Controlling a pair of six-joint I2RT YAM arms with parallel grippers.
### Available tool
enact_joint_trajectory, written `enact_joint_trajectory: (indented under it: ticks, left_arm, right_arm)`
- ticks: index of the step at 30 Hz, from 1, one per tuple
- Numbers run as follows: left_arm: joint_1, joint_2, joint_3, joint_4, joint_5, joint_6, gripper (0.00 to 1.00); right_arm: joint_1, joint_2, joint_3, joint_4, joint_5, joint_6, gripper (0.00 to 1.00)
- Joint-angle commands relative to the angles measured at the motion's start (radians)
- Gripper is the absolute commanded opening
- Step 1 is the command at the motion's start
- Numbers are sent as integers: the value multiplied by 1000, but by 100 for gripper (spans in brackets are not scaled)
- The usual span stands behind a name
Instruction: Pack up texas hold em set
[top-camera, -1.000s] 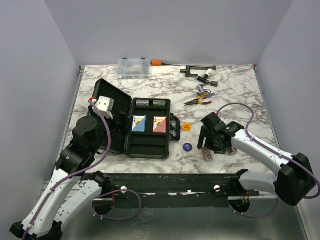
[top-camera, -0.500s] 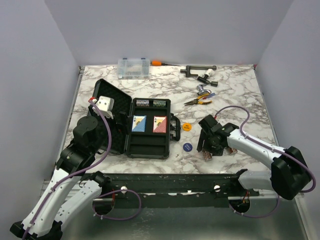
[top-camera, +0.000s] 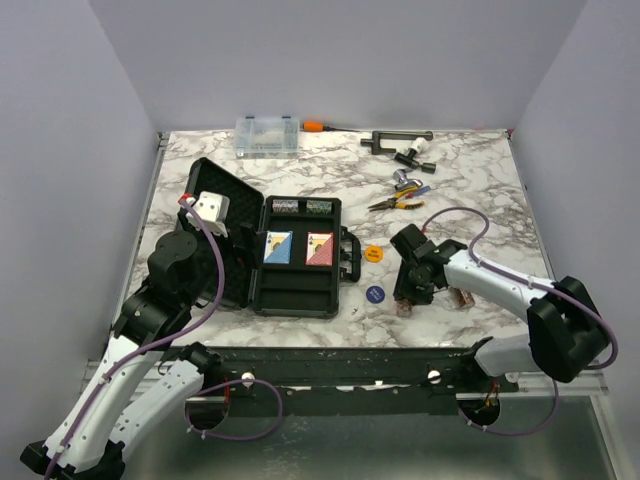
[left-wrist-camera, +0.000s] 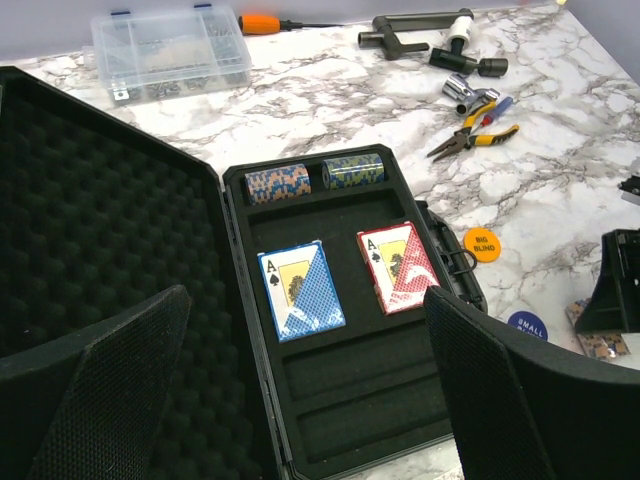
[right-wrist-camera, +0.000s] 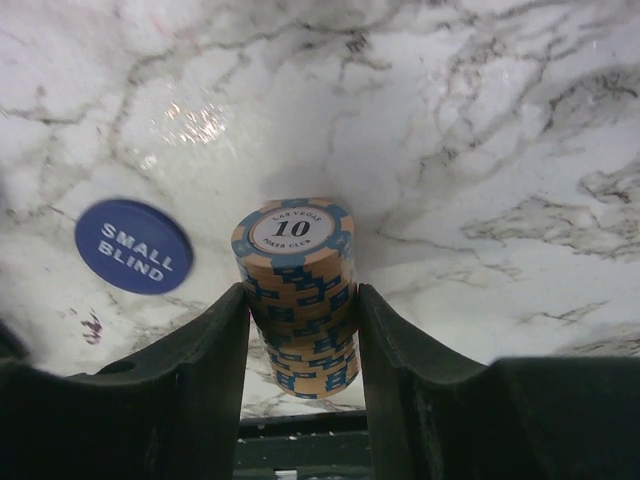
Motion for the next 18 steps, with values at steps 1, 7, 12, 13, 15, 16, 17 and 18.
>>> enact_joint_trajectory:
  ticks: [1, 7, 12, 13, 15, 16, 17, 18]
  left_arm:
    - [-3, 2, -11, 4, -9, 14, 98]
    - [-3, 9, -11, 4, 5, 11, 98]
    - [-3, 19, -10, 3, 5, 11, 98]
    - [-3, 22, -10, 2, 5, 11, 98]
    - [-3, 23, -10, 2, 7, 10, 98]
    - [-3, 22, -9, 2, 7, 11, 98]
    - [-3, 25, -9, 2, 7, 10, 98]
    - [-3, 26, -8, 2, 7, 11, 98]
  right_arm:
    - [8, 74, 100, 68, 101, 1, 40]
    - [6, 219, 221, 101, 198, -21, 41]
    - [7, 283, 251, 128, 190, -33, 45]
    - [7, 289, 250, 129, 192, -36, 49]
    - [7, 294, 246, 130, 198, -44, 57]
    - [6, 294, 244, 129, 202, -50, 60]
    - [6, 296, 245, 126, 206, -59, 63]
    - [6, 296, 248, 120, 213, -70, 66]
